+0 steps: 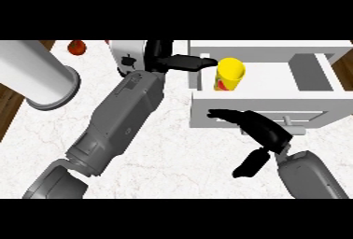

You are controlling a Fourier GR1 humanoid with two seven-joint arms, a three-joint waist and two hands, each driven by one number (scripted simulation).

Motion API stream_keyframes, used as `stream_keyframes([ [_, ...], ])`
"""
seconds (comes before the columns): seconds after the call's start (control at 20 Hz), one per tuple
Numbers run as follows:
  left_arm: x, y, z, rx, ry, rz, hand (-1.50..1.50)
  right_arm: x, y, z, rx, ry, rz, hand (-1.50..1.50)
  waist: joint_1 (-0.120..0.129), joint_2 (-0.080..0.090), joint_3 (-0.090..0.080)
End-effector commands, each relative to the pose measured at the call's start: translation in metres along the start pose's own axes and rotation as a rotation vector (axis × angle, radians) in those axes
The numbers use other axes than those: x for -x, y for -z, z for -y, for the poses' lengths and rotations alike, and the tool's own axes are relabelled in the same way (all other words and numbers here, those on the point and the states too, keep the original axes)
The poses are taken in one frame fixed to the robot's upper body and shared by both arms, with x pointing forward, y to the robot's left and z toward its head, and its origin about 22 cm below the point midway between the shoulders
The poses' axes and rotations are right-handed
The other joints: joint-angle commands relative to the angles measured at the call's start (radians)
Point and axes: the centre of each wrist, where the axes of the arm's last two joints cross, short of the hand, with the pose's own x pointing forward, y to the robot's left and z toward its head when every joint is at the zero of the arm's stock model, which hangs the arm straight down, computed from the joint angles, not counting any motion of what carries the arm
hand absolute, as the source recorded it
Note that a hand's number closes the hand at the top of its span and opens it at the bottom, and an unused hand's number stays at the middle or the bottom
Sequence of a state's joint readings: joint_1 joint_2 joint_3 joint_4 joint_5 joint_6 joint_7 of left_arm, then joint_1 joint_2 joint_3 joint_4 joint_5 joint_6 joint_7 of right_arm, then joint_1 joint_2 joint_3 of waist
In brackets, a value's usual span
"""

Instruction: Pick up the cup, place it into the drawer and close the drawer

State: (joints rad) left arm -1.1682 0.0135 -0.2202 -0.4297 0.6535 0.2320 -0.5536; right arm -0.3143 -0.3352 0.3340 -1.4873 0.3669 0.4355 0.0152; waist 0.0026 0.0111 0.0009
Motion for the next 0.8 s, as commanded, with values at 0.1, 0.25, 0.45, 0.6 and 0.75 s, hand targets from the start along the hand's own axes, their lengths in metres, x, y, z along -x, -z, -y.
stream_keyframes([
  [0.1, 0.002, -0.008, -0.015, -0.007, -0.043, 0.017, -1.5, 0.05, 0.038, -0.014, -0.07, -0.079, -0.108, 1.5, 0.054, 0.0, 0.001],
  [0.25, 0.008, -0.019, -0.036, -0.026, -0.034, 0.025, -1.5, 0.068, 0.053, -0.01, -0.032, -0.068, -0.15, 1.5, 0.069, 0.0, 0.001],
  [0.45, 0.018, -0.034, -0.051, -0.005, -0.06, 0.007, -1.5, 0.085, 0.056, 0.011, 0.088, -0.041, -0.097, 1.5, 0.095, 0.009, 0.003],
  [0.6, 0.012, -0.035, -0.056, 0.004, -0.071, -0.009, -1.5, 0.087, 0.061, 0.039, 0.149, -0.027, -0.092, 1.5, 0.115, 0.008, 0.003],
  [0.75, 0.001, -0.031, -0.076, 0.027, -0.073, 0.0, -1.5, 0.091, 0.056, 0.069, 0.279, 0.005, -0.082, 1.5, 0.14, 0.016, 0.005],
])
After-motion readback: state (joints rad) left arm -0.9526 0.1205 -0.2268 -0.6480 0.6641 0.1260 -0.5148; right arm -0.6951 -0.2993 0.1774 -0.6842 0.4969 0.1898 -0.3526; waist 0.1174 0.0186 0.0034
